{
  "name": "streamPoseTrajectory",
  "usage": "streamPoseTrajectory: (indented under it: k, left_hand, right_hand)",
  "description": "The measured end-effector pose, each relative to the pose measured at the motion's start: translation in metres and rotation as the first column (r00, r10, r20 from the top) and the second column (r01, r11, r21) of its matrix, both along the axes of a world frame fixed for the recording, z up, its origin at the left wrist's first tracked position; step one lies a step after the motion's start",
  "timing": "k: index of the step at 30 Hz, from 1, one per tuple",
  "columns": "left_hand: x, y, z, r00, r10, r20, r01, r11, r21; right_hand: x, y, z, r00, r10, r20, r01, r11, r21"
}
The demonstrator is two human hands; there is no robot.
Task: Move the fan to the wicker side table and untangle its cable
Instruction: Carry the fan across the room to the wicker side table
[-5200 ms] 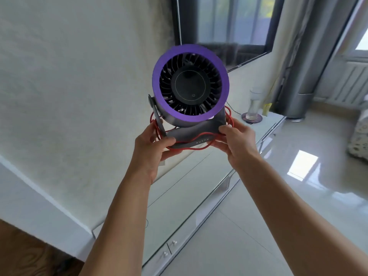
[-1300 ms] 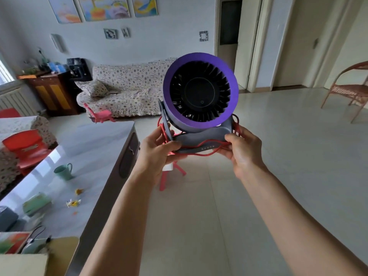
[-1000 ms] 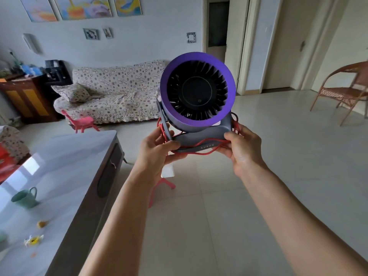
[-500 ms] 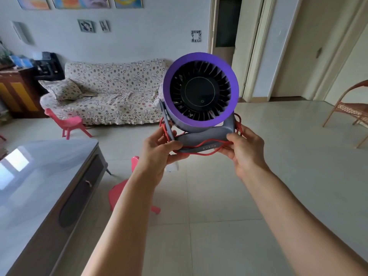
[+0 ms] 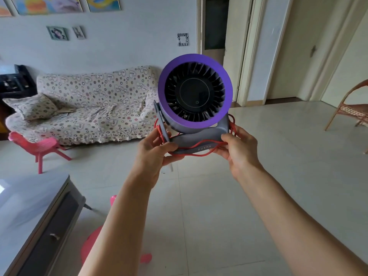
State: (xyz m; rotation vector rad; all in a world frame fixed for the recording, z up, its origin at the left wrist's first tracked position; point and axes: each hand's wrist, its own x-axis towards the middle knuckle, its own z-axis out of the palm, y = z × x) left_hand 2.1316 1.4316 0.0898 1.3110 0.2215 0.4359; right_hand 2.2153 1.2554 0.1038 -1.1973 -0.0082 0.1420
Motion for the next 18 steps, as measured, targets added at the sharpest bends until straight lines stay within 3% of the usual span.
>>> streamPoseTrajectory:
  k: [18]
  left_hand:
    - [0.332, 0.096, -0.002, 0.999, -0.007, -0.042, 0.008, 1.0, 0.019]
  right_hand:
    - [0.333, 0.098, -0.007, 1.0, -0.007, 0.03, 0.007, 1.0, -0.01]
